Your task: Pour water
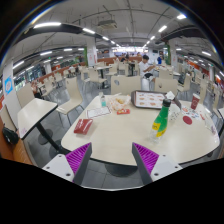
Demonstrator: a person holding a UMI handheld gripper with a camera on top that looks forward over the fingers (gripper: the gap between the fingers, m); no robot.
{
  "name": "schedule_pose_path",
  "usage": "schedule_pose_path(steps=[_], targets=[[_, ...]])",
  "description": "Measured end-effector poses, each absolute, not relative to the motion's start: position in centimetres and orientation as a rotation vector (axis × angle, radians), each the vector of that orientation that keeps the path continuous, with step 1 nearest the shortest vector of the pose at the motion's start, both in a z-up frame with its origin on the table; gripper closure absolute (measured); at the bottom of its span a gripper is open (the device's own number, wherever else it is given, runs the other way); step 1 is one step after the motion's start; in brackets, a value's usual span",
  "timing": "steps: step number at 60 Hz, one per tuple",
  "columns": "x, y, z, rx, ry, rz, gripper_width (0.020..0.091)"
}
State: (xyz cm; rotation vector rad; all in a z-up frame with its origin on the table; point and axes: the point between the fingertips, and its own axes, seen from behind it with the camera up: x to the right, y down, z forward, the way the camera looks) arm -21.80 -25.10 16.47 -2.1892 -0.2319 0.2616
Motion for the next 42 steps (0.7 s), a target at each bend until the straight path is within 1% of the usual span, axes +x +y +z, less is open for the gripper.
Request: schedule_pose_path(steps=[1,2,8,16,17,18,24,34,42], targets=[[-21.9,-25.1,16.5,-2.186,-0.232,0.264,0.0284],[-22.6,-26.7,15.0,-2.183,-0.229,0.263,0.0285],[-22.2,-26.2,14.9,-2.168,-0.213,0.253,0.0284],[-20.4,-24.9,13.5,-2.154,-0.142,0.254,0.0287],[-19.5,-24.5,14.6,-2.15,-0.134,0.254,0.029],[-19.3,-24.4,13.9,-2.137,-0.124,0.249,0.0294],[-15.6,-22.8,12.9,-2.087,-0.069,0.192,0.0295],[-9.2,-17.7,11.3,-1.977,-0.013,0.052,0.029],[-6.9,-12.2,9.8,-1.912,0.05,-0.002,0.0293]])
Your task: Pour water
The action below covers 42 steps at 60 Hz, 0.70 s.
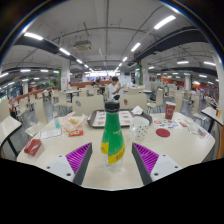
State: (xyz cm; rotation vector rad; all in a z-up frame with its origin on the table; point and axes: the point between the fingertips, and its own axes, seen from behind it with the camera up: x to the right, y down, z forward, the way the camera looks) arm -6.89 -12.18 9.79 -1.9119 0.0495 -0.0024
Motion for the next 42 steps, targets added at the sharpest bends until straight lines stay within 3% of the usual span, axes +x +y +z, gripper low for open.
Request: schedule_pose_path(steps=[7,9,11,18,24,35,42], targets=[[-6.1,-7.4,9.2,-1.835,0.075,-0.027,0.0303],[-5.9,-6.3,8.8,-1.828,0.075,-0.042,0.0367],[-5.9,-5.5,8.0,-1.839,0.074,-0.06,0.0583],[-6.1,-4.6,8.3,-1.79,0.027,-0.154,0.062],[-6.7,-3.9,8.4,-1.83,-0.043,-0.212,0.0727],[-10.8,-1.9,8.2,-1.935,-0.093,-0.053,0.0754],[-12.9,1.6,12.2,-1.903,0.031,0.173,0.0757]])
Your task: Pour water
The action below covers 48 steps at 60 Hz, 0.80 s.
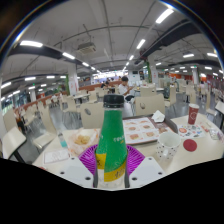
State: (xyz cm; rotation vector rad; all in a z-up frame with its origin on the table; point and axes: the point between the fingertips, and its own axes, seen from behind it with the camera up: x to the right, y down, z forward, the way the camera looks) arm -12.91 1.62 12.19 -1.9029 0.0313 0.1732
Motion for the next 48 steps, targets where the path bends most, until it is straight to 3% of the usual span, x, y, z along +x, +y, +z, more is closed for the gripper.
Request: schedule_pose_path(steps=[9,24,29,36,48], targets=[[-11.4,6.9,17.0,-1.819,0.505,0.701,0.0759],[-6.3,9.6,16.0,-1.476,1.314,1.574,0.0758],[-6.0,10.3,15.1,-1.337,1.476,1.745,0.0758],[-4.8,9.7,16.1,-1.133,1.626,1.941,0.0759],[-4.5,11.0,16.3,-1.124,1.628,2.002,0.0757]])
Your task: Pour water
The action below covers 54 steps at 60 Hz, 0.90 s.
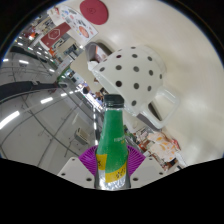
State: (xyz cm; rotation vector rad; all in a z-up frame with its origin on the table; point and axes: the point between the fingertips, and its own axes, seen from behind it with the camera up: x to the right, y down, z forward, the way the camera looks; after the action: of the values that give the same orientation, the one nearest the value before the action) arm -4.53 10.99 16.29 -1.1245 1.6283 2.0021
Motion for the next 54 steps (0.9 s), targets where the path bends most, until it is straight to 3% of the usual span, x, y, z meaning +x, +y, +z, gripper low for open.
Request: schedule_pose_path(steps=[5,12,20,27,40,41,47,50,54], targets=[[-4.5,10.0,19.2,-1.223,1.395,1.927,0.0758],[-2.7,7.0,27.2,-1.407,0.846,1.65,0.0755],[5.6,9.3,32.2,-1.522,0.331,0.968,0.0757],[12.4,10.9,28.9,-1.608,0.042,0.45,0.0759],[19.9,12.6,15.3,-1.732,-0.153,0.02,0.0757],[20.1,12.8,13.2,-1.74,-0.163,0.008,0.0757],[20.1,11.7,10.7,-1.754,-0.194,0.015,0.0757],[19.5,12.6,8.1,-1.771,-0.198,-0.001,0.0744],[21.1,11.7,8.8,-1.719,-0.152,0.02,0.0754]])
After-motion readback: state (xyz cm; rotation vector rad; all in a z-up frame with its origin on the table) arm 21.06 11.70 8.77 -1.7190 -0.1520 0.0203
